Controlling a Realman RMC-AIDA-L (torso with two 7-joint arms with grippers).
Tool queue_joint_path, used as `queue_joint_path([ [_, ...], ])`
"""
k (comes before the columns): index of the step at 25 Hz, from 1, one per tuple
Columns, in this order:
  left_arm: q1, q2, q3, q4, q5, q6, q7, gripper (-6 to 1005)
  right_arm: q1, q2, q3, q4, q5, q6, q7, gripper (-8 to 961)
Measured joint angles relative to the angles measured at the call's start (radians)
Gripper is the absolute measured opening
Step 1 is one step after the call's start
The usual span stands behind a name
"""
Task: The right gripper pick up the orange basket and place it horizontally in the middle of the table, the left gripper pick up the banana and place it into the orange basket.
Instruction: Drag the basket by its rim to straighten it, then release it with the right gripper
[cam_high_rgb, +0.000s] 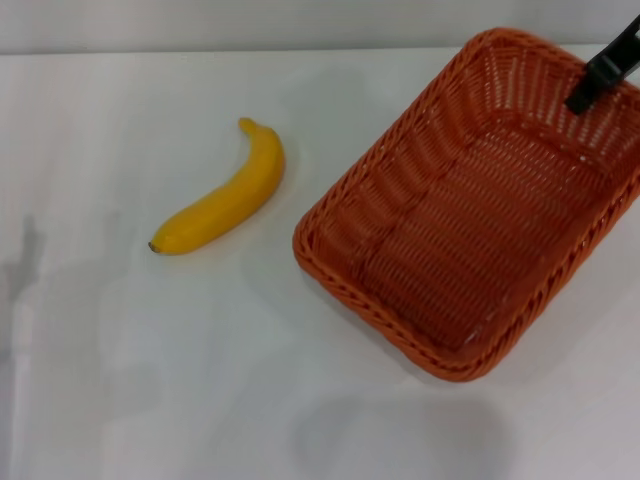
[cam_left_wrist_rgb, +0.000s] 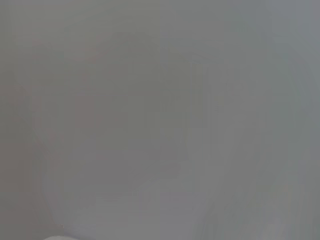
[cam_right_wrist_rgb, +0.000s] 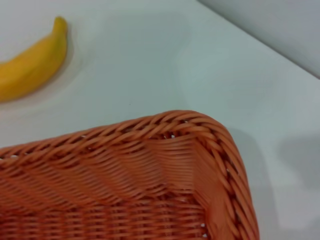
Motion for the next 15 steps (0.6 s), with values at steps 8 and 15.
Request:
queue_joint_path([
  [8,-0.005,0.001,0.0,-0.003,-0.001,0.0,0.0,878,-0.036,-0.054,0.191,0.005,0.004,-0.062,0.0,128],
  [15,-0.006,0.001,0.0,-0.017,-0.001,0.0,0.0,878,-0.125,-0.077,0.319,0.006,0.049,-0.094,0.032,128],
])
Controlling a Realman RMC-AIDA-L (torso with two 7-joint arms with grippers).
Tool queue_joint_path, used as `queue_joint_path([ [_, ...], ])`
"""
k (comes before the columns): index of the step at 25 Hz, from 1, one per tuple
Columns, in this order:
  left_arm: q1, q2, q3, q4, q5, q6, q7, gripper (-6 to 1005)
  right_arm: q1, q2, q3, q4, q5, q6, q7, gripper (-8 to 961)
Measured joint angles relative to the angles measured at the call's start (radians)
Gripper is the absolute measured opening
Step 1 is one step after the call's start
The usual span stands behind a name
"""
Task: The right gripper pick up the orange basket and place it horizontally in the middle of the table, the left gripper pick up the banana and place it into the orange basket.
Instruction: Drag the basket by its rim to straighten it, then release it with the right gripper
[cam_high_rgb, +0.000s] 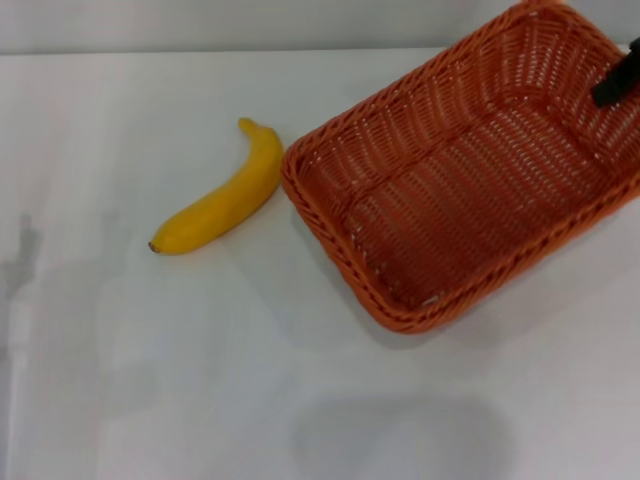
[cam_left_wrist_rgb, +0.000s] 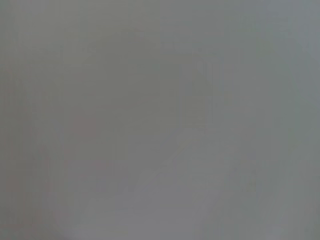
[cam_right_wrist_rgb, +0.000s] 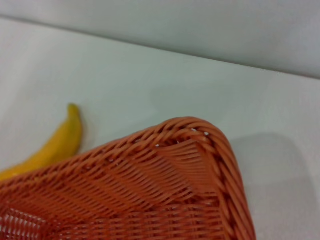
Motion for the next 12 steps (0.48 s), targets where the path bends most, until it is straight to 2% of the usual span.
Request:
queue_joint_path([
  [5,-0.002,0.001,-0.001,-0.018,0.0,0.011,0.0,878,-0.054,0.007,0.048,-0.013,0.063,-0.026,0.038,129],
  [6,-0.004,0.001,-0.001,-0.026,0.0,0.017,0.0,878,-0.095,0.036,0.051,-0.061,0.107,-0.032,0.073,129],
  [7,-0.006,0.0,-0.002,-0.031,0.0,0.022,0.0,878,-0.103,0.043,0.052,-0.072,0.115,-0.032,0.079,129],
  [10,-0.01,0.0,-0.001,-0.032,0.001,0.028,0.0,878,-0.164,0.103,0.052,-0.173,0.156,-0.026,0.125,129],
  [12,-0.012,0.001,-0.002,-0.034,0.001,0.031,0.0,878,-0.206,0.159,0.045,-0.283,0.16,-0.015,0.159,129],
])
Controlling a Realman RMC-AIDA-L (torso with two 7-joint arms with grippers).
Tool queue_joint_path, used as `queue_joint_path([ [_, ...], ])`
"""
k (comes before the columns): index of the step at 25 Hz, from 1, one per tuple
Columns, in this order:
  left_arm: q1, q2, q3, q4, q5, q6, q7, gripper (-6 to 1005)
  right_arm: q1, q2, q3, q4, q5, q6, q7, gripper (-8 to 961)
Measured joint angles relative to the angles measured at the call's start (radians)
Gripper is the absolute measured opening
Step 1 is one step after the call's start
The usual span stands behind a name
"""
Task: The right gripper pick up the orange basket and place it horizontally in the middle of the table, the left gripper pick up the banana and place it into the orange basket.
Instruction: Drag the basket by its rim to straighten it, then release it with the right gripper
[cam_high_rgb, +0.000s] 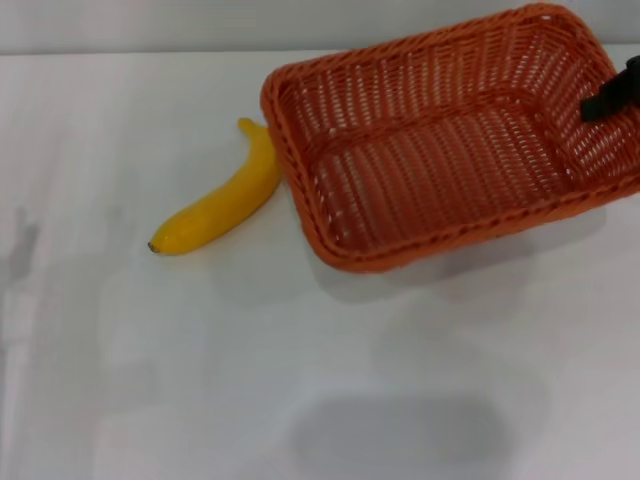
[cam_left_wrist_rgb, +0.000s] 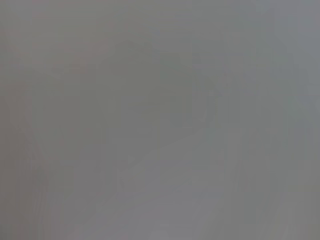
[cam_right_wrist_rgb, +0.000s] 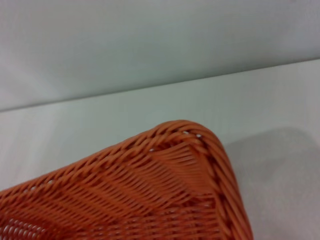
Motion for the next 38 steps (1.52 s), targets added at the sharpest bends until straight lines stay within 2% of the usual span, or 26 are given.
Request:
queue_joint_path([
  [2,0.0,0.0,0.0,-0.001,0.0,0.003,0.0,878,-0.03,0.039,-0.001,-0.071,0.005,-0.003,0.016,129],
  [5,-0.001,0.001,-0.001,-0.002,0.001,0.005,0.0,877,-0.071,0.086,0.0,-0.133,0.028,0.0,0.039,129],
  [9,-0.002,0.001,-0.014,-0.01,0.0,0.006,0.0,877,-0.126,0.139,-0.007,-0.172,0.073,0.039,0.05,128],
  [11,-0.002,0.001,-0.016,-0.012,0.0,0.006,0.0,877,-0.146,0.154,-0.029,-0.187,0.081,0.056,0.053,128],
  [18,-0.011,0.0,-0.022,-0.018,0.0,0.006,0.0,877,-0.171,0.167,-0.217,-0.191,0.107,0.134,0.109,129],
  [29,-0.022,0.002,-0.024,-0.036,-0.002,0.006,-0.002,877,-0.184,0.167,-0.455,-0.188,0.243,0.233,0.138,128],
  [38,-0.025,0.001,-0.024,-0.067,-0.013,0.007,-0.05,877,-0.212,0.154,-0.462,-0.177,0.403,0.21,0.132,129],
])
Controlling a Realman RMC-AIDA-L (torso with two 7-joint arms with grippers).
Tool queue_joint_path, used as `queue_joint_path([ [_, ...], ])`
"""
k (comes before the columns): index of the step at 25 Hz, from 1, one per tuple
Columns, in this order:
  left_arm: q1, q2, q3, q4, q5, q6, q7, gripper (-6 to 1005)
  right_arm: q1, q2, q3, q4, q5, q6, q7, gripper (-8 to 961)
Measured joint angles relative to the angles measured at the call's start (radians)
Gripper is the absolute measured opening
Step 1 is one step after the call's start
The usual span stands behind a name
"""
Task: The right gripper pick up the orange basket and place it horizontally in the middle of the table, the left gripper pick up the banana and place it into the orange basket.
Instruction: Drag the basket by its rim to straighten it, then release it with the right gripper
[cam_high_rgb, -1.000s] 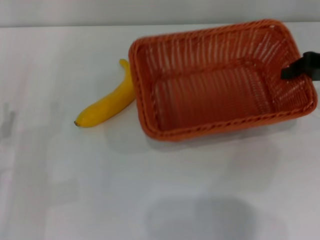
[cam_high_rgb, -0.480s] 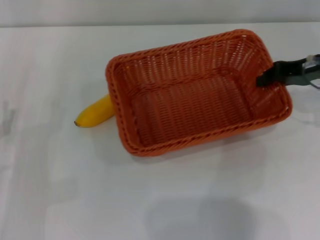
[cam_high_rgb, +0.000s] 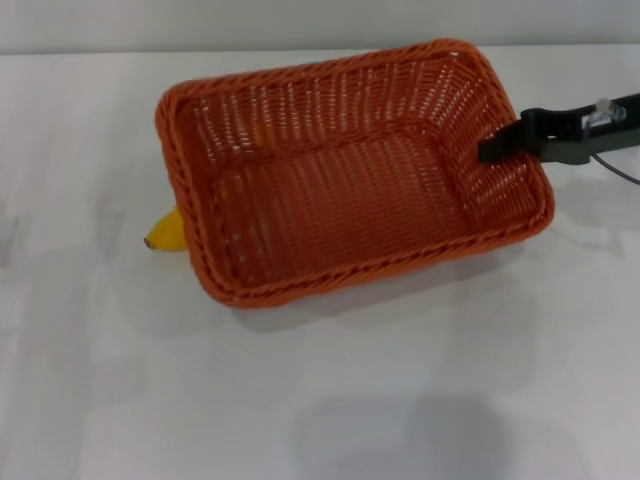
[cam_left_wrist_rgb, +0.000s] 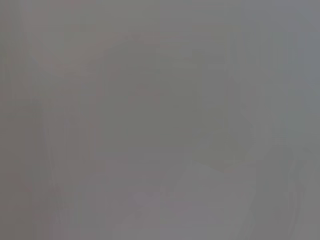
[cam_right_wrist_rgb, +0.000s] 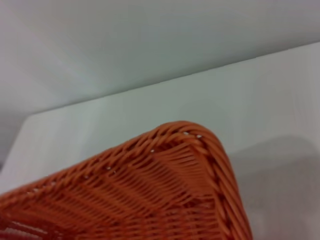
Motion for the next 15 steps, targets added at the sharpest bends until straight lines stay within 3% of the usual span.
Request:
queue_joint_path([
  [11,0.017,-0.001,0.0,0.0,-0.002,0.026,-0.003,877,-0.063,0.001,0.004,0.019,0.011,0.021,-0.005,131],
  [15,0.023,0.0,0.0,0.0,-0.002,0.029,-0.003,876,-0.079,-0.001,0.025,0.126,0.153,0.03,-0.032,133],
])
